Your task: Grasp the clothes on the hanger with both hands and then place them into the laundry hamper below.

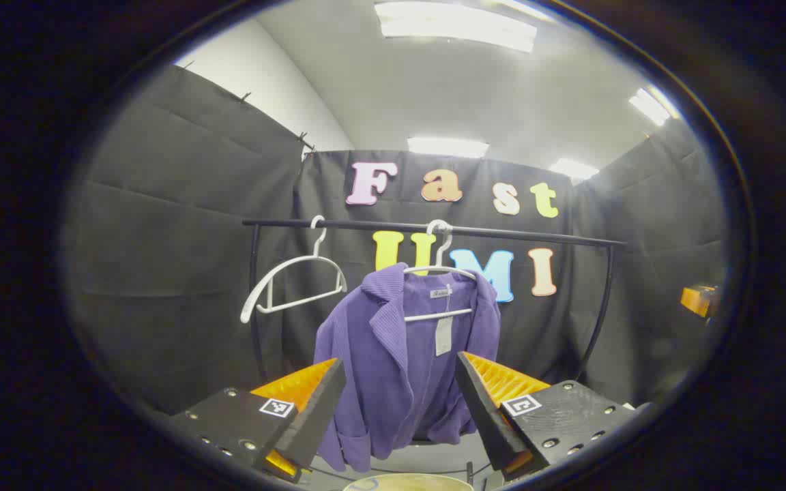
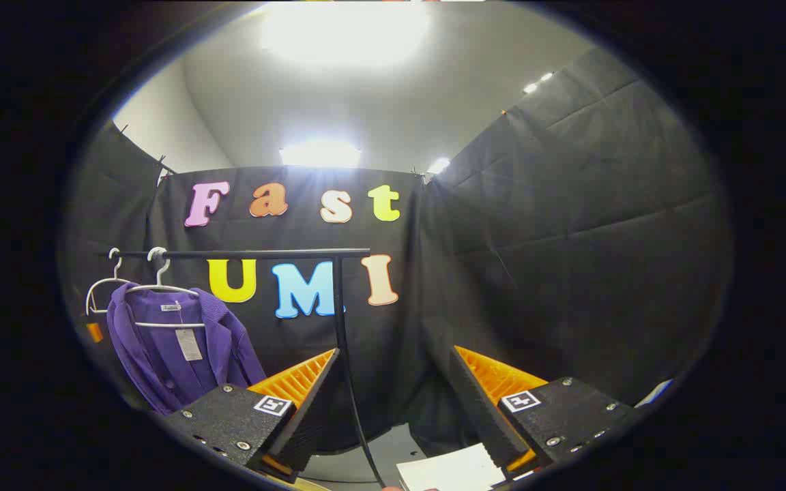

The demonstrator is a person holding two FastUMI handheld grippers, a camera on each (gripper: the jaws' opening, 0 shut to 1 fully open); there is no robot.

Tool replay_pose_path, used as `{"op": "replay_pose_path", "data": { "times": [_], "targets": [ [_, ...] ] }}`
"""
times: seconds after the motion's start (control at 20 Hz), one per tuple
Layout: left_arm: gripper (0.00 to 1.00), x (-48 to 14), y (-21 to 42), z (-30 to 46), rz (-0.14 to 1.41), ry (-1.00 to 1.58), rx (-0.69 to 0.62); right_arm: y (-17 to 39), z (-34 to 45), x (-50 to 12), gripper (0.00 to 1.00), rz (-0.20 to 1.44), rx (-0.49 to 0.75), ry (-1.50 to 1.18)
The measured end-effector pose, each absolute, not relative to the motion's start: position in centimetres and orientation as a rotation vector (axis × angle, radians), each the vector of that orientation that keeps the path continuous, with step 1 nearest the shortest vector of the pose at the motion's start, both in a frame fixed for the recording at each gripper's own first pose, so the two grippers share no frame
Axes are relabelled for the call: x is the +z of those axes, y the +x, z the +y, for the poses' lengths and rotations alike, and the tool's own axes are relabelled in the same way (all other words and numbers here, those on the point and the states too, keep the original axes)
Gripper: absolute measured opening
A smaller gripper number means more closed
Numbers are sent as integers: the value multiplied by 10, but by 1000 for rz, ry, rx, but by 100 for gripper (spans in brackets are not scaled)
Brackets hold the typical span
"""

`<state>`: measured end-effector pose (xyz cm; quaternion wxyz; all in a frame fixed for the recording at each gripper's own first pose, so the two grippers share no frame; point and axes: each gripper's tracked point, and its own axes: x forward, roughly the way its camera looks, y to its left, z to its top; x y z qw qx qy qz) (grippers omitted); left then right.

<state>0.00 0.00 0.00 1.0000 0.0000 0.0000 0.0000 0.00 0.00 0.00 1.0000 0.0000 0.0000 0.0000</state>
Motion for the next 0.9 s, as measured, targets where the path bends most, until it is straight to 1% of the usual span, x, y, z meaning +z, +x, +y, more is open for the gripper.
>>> {"op": "replay_pose_path", "data": {
  "times": [0.15, 0.2, 0.25, 0.3, 0.35, 0.4, 0.65, 0.85, 0.9],
  "targets": [
    [88, 2, -2, -12, -6, 1, -23, 1, 5, -8, 95, 25, 16, 9],
    [99, 1, -1, -14, -3, 12, -27, 1, 6, -9, 95, 28, 19, 16],
    [99, 1, -2, -15, -1, 26, -28, 0, 8, -10, 95, 32, 23, 22],
    [94, 0, -3, -15, -3, 37, -29, 0, 8, -11, 95, 36, 26, 21],
    [94, 1, -4, -16, -5, 44, -31, 0, 8, -13, 92, 42, 26, 17],
    [94, -1, -6, -17, -6, 47, -33, 0, 9, -14, 95, 44, 29, 14],
    [94, -9, -13, -16, 5, 42, -43, -7, 25, -20, 95, 68, 58, 1],
    [94, -15, -20, -4, 18, 50, -33, -12, 51, -18, 96, 74, 108, -25],
    [99, -16, -22, 5, 21, 77, -11, -12, 59, -17, 96, 74, 121, -31]
  ]
}}
